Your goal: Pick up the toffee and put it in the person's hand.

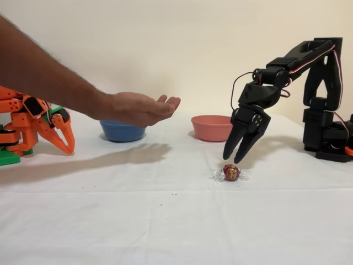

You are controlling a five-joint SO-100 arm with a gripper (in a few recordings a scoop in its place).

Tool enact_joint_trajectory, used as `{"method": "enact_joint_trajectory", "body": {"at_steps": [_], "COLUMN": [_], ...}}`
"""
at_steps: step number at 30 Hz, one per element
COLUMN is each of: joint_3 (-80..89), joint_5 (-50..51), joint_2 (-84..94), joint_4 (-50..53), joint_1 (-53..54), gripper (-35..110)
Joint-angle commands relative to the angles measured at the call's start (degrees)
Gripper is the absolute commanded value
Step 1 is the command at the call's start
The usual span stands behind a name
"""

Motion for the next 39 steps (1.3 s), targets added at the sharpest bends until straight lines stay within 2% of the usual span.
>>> {"method": "enact_joint_trajectory", "body": {"at_steps": [1, 20, 39], "joint_3": [-2.1, 3.5, -5.4], "joint_5": [-1.1, -3.8, -4.9], "joint_2": [1.9, 0.8, -6.3], "joint_4": [-0.6, -3.6, -2.6], "joint_1": [0.2, 3.3, -0.8], "gripper": [23, 23, 23]}}
